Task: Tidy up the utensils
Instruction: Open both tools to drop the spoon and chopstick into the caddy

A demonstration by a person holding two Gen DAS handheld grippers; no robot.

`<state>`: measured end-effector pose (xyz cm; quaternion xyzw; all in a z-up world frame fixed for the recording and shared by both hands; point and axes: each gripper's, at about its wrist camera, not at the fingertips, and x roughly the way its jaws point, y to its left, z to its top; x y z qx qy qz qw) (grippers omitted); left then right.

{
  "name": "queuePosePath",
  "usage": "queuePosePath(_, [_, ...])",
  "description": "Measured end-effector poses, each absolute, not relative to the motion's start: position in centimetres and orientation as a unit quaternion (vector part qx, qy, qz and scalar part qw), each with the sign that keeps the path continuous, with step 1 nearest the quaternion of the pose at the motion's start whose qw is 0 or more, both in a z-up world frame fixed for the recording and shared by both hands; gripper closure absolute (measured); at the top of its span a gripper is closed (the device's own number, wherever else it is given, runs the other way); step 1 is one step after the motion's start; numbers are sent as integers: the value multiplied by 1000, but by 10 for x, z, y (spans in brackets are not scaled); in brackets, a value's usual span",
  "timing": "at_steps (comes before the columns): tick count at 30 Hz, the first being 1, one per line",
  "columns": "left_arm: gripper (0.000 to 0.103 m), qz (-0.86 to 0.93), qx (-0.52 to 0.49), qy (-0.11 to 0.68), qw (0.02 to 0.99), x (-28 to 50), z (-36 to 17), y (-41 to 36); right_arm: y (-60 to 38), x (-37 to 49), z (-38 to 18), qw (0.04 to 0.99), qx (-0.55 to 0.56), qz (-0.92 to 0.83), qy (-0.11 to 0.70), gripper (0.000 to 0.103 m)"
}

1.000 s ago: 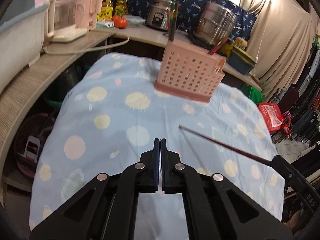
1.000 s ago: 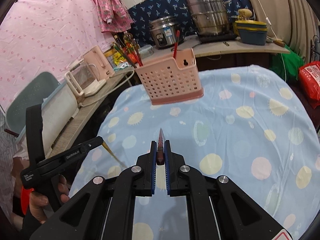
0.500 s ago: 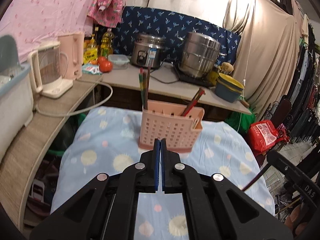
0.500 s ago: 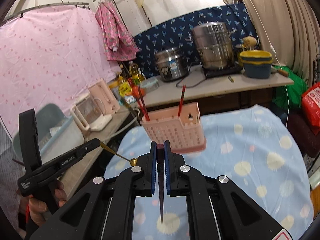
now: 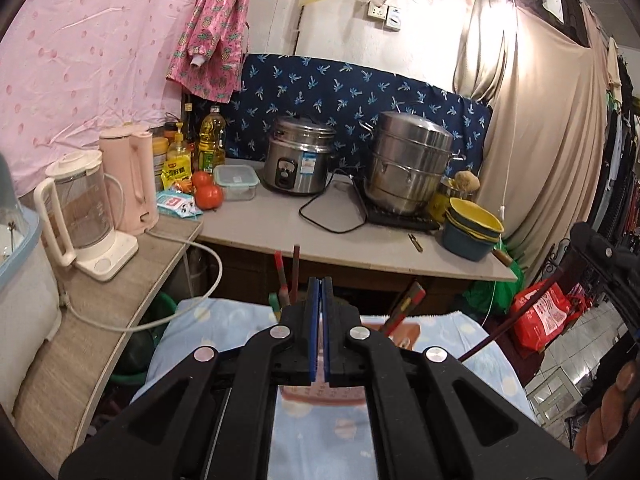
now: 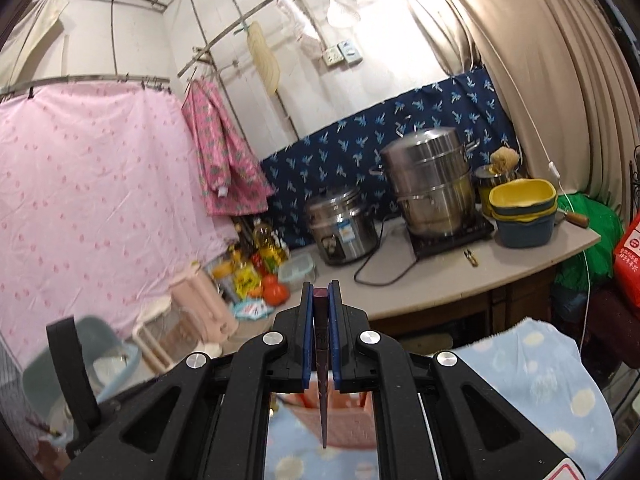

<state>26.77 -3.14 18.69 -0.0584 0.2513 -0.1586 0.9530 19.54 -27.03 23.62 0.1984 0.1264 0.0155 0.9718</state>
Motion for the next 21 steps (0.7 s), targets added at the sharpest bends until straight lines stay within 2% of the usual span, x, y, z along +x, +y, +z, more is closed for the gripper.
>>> queuePosePath(8, [102, -151, -55, 259, 953, 314, 174, -38, -275, 255, 222, 972, 203, -7, 116, 96])
queuePosePath(19, [101, -153, -51, 295, 942, 338, 125, -45, -261, 293, 146, 960, 204, -1, 192, 95])
queuePosePath(20, [100, -154, -49, 296, 941, 337, 123, -47, -260, 291, 142, 960, 201, -2, 195, 90])
queuePosePath(21, [90, -154, -47, 297, 941, 335, 121, -48, -258, 289, 139, 960, 197, -4, 196, 85])
